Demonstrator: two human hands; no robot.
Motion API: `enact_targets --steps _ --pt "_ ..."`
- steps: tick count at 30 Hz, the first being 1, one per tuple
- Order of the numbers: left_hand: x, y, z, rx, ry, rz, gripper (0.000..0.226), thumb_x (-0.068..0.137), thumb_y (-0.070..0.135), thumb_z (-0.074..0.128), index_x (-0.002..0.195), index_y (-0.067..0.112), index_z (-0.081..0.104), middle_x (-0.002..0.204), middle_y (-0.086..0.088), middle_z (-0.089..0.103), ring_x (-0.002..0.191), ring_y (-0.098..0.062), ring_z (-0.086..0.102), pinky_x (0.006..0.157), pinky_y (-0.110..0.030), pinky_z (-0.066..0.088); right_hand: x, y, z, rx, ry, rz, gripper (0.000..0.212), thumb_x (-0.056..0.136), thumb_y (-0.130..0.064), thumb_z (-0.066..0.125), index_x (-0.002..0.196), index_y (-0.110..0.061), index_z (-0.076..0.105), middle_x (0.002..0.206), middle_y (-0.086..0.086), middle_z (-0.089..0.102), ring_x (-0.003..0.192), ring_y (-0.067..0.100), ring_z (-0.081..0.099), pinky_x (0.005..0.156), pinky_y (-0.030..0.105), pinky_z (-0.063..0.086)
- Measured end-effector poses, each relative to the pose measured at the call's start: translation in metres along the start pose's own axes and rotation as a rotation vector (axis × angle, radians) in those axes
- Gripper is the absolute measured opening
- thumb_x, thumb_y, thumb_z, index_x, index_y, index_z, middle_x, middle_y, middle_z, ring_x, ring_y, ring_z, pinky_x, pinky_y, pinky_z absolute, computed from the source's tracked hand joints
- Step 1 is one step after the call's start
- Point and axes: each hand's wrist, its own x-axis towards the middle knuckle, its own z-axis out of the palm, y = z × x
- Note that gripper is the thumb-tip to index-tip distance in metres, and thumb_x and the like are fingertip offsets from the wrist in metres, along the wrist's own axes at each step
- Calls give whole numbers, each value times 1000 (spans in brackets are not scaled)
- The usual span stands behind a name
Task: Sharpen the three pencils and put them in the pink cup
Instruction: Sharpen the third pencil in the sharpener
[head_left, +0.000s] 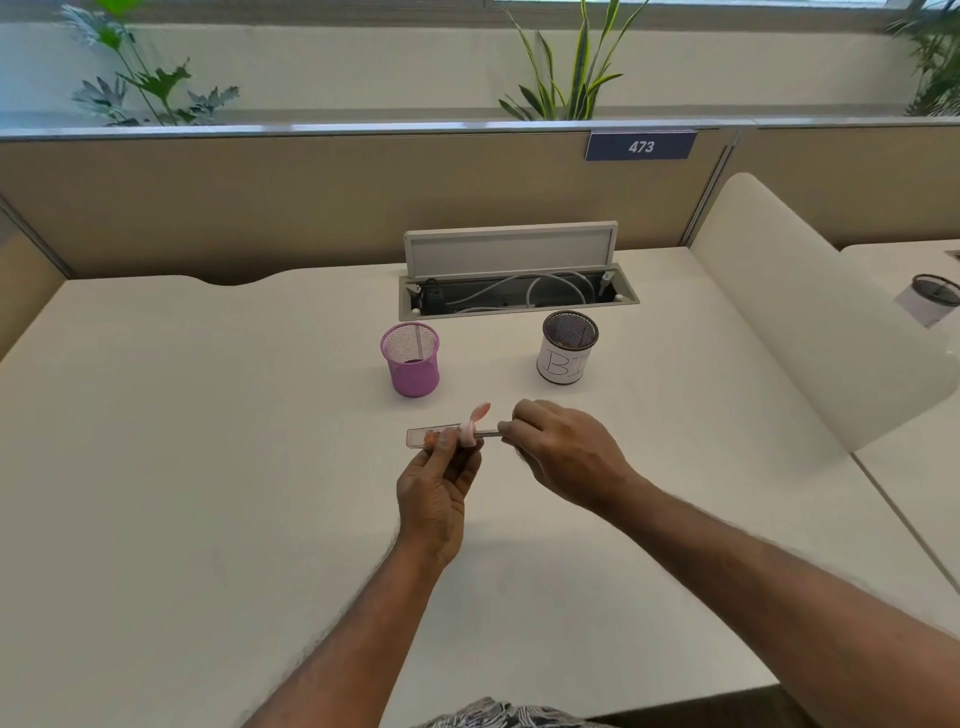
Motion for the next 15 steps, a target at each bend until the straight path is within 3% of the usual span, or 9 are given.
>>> enact_targets --steps 5,8,11,13,15 --pt "2 0 1 16 -46 25 21 89 15 59 100 0 68 92 -10 75 91 -20 71 77 -28 58 1 0 -2 171 -64 129 13 92 -17 62 91 -6 70 77 8 61 60 32 56 48 38 46" --pt "4 4 -1 34 -135 39 26 82 16 62 100 -1 68 90 -10 74 89 -18 71 80 -28 57 8 5 -2 602 -229 471 17 91 -20 64 82 -8 73 65 4 64 56 20 52 54 36 44" --pt "7 8 -2 63 -212 29 26 82 15 61 101 -1 68 92 -12 73 91 -20 70 82 -30 57 11 16 -7 1202 -520 841 21 92 -20 64 81 -6 72 55 1 56 43 11 37 39 22 27" --pt "7 9 0 87 -231 33 27 83 16 61 102 -2 67 92 -12 73 92 -21 70 82 -30 57 10 22 -10 1370 -644 929 21 93 -21 62 85 -4 71 57 0 53 41 8 32 38 19 21" --pt "8 9 3 108 -217 51 28 83 17 60 103 -2 67 92 -11 73 91 -21 70 81 -30 57 8 22 -9 1370 -639 892 18 91 -21 65 84 -5 70 57 -2 55 41 7 35 38 19 24"
